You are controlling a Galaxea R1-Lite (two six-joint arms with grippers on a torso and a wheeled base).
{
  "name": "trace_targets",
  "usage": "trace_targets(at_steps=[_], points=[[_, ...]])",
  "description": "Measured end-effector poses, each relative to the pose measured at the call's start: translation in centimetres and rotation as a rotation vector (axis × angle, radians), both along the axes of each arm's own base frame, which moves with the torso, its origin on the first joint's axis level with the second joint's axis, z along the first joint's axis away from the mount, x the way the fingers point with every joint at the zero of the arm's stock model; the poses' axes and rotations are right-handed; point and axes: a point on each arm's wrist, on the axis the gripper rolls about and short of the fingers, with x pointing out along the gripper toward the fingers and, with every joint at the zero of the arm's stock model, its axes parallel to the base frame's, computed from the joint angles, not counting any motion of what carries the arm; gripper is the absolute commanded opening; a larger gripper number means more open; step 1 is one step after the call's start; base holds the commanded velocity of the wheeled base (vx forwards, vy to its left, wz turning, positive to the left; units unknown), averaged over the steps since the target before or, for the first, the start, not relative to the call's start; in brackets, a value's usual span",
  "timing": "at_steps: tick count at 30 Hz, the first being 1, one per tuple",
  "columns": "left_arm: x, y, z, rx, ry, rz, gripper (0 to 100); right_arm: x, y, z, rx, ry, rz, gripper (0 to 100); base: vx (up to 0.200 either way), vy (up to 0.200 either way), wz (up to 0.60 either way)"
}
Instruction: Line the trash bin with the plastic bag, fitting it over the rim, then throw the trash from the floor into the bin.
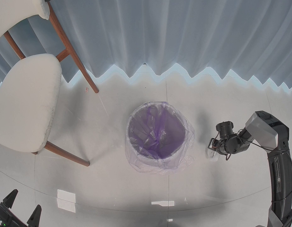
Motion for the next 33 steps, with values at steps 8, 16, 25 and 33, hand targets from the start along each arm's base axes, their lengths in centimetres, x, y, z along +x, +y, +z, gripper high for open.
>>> trace_targets(at_steps=[8, 16, 25, 33], points=[[0.0, 0.0, 0.0, -0.001, -0.001, 0.0, 100, -0.9, -0.1, 0.6, -0.004, 0.005, -0.017, 0, 0.0, 0.0, 0.0], [0.0, 0.0, 0.0, -0.001, -0.002, 0.001, 100, -2.5, -1.0, 3.9, 0.014, -0.022, -0.049, 0, 0.0, 0.0, 0.0], [0.0, 0.0, 0.0, -0.006, -0.003, 0.002, 100, -6.1, -1.6, 9.4, 0.081, -0.234, -0.021, 0, 0.0, 0.0, 0.0], [0.0, 0.0, 0.1, -0.007, -0.003, 0.003, 100, -10.2, -0.1, 12.4, 0.135, -0.538, 0.108, 0, 0.0, 0.0, 0.0]])
